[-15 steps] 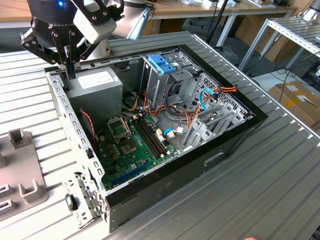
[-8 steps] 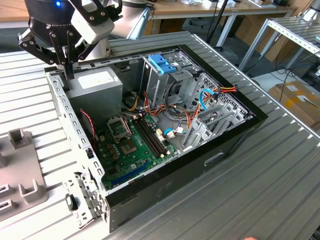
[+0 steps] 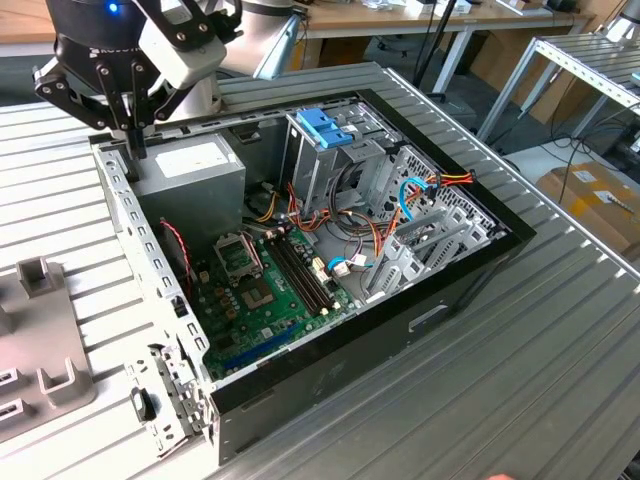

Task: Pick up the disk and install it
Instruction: 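Reach for the disk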

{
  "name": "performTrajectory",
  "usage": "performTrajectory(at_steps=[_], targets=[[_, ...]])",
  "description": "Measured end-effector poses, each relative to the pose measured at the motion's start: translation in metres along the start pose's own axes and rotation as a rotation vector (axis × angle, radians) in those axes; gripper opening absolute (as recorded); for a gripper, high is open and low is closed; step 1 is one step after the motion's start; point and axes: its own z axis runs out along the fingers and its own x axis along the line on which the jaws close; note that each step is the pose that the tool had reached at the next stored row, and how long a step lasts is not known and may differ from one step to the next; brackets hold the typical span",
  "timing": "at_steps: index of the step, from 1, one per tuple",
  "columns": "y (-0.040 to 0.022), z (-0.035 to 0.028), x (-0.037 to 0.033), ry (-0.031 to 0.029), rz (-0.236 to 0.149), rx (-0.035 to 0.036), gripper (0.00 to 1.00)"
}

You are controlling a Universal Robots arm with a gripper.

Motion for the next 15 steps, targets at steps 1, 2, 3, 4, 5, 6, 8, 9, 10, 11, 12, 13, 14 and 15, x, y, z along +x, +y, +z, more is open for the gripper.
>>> performTrajectory(at_steps=[1,2,3,4,5,6,8,9,10,11,12,13,14,15], targets=[[0.0,0.0,0.0002,0.0,0.0,0.0,0.11],[0.0,0.0,0.0004,0.0,0.0,0.0,0.11],[0.0,0.0,0.0007,0.0,0.0,0.0,0.11],[-0.0001,0.0,0.0009,0.0,0.0,-0.0001,0.11],[-0.0001,0.0,0.0014,-0.0001,0.0,-0.0001,0.11],[-0.0001,0.0,0.0018,-0.0001,0.0,0.0,0.11],[-0.0002,-0.0001,0.0029,0.0,0.0,0.0,0.11],[-0.0003,-0.0001,0.0039,-0.0001,0.0,0.0,0.11],[-0.0003,-0.0001,0.0046,0.0,0.0,0.0,0.11],[-0.0004,-0.0002,0.0048,0.0,0.0,0.0,0.11],[-0.0004,-0.0001,0.0049,0.0,0.0,0.0,0.11],[-0.0004,-0.0001,0.005,0.0,0.0,0.0,0.11],[-0.0004,-0.0001,0.0051,0.0,0.0,0.0,0.11],[-0.0004,-0.0001,0.0051,0.0,0.0,0.0,0.11]])
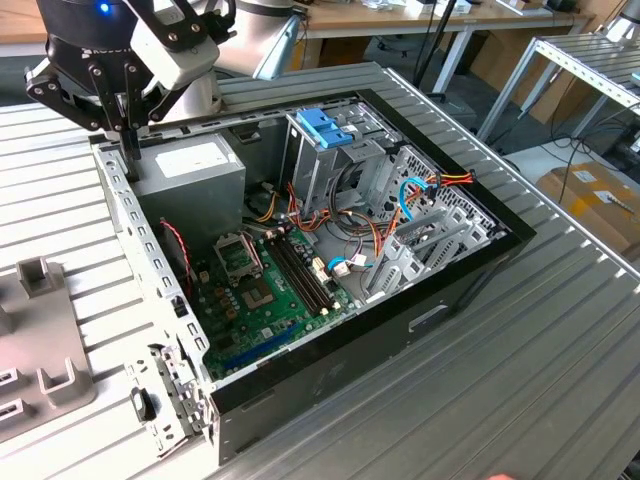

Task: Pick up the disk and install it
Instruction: 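Reach for the disk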

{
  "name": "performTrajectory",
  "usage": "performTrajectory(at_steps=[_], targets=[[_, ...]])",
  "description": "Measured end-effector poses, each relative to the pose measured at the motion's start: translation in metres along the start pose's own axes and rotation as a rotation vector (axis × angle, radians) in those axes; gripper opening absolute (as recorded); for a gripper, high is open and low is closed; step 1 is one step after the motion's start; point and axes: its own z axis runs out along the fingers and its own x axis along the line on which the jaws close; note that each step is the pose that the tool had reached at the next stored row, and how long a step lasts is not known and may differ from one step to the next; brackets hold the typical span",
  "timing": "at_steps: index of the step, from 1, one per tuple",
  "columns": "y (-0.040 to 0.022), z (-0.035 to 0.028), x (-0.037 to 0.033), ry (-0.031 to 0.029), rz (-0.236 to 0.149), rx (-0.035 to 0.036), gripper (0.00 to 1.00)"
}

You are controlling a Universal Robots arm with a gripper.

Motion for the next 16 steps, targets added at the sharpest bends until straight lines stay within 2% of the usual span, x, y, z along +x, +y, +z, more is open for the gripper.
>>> performTrajectory(at_steps=[16], targets=[[-0.0006,-0.0002,0.0077,-0.0001,0.0,-0.0001,0.11]])
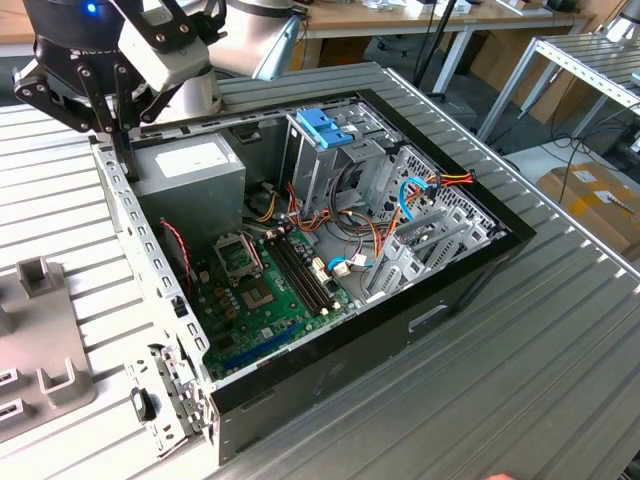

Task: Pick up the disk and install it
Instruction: 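Reach for the disk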

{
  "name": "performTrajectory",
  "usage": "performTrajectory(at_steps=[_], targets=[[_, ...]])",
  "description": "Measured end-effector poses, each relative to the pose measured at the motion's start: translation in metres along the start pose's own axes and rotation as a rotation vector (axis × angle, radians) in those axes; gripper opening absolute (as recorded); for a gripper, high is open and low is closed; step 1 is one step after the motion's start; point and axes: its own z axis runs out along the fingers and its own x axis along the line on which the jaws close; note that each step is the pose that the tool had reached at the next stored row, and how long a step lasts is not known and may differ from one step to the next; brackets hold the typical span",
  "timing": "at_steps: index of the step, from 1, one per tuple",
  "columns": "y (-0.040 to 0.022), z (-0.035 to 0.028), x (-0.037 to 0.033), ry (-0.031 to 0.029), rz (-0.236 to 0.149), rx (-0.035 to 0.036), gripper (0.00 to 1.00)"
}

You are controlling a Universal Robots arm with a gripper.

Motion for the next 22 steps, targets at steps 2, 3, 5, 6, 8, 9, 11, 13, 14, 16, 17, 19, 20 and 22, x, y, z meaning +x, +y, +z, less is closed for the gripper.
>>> performTrajectory(at_steps=[2,3,5,6,8,9,11,13,14,16,17,19,20,22], targets=[[-0.0001,0.0,0.0011,0.0,0.0,0.0,0.11],[-0.0001,-0.0001,0.0015,0.0,0.0,0.0001,0.11],[-0.0001,-0.0001,0.0018,0.0,0.0,0.0001,0.11],[-0.0002,-0.0001,0.0023,0.0001,0.0,0.0001,0.11],[-0.0002,-0.0001,0.0029,0.0001,0.0,0.0001,0.11],[-0.0002,-0.0001,0.0031,0.0,0.0,0.0001,0.11],[-0.0002,-0.0001,0.0033,0.0,0.0,0.0,0.11],[-0.0003,-0.0001,0.0036,0.0,0.0,0.0,0.11],[-0.0003,-0.0002,0.0039,0.0001,0.0,0.0001,0.11],[-0.0003,-0.0001,0.0041,0.0,0.0,0.0,0.11],[-0.0003,-0.0001,0.0043,0.0,0.0,0.0,0.11],[-0.0004,-0.0002,0.0048,0.0001,0.0,0.0001,0.11],[-0.0004,-0.0002,0.0051,0.0,0.0,0.0,0.11],[-0.0005,-0.0002,0.0061,0.0,0.0,0.0,0.11]])
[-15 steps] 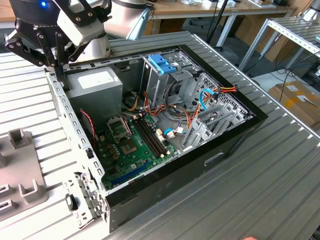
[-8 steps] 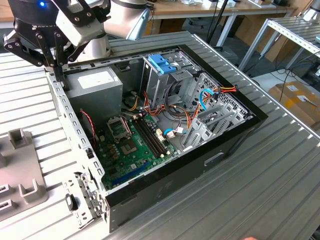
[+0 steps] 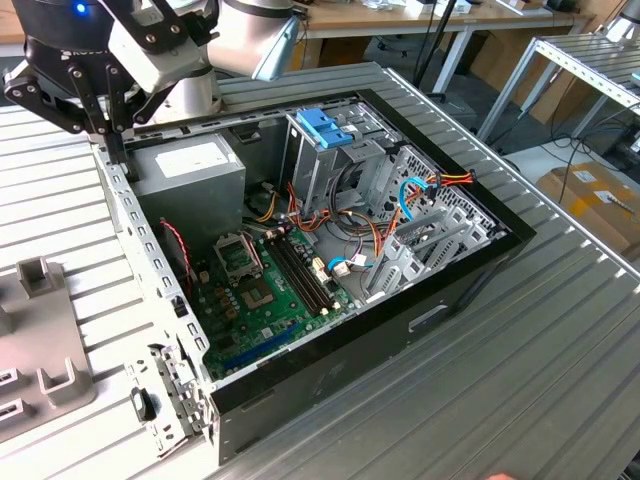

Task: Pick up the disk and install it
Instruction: 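Reach for the disk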

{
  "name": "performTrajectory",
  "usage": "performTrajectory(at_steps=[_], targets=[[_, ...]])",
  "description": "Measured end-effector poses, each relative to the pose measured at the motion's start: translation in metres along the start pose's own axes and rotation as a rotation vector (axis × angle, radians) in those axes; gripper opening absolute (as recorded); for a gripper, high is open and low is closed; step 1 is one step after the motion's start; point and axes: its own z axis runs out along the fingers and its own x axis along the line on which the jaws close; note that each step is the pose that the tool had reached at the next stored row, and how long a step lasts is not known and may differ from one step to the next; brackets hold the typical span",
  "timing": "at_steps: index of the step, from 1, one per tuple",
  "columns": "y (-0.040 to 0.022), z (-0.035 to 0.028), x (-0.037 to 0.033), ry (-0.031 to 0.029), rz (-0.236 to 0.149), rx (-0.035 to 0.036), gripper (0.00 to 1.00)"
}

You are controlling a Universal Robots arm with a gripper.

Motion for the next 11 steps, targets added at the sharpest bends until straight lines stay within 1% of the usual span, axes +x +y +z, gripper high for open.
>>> performTrajectory(at_steps=[11], targets=[[-0.0002,-0.0001,0.0028,0.0001,0.0,0.0,0.11]])
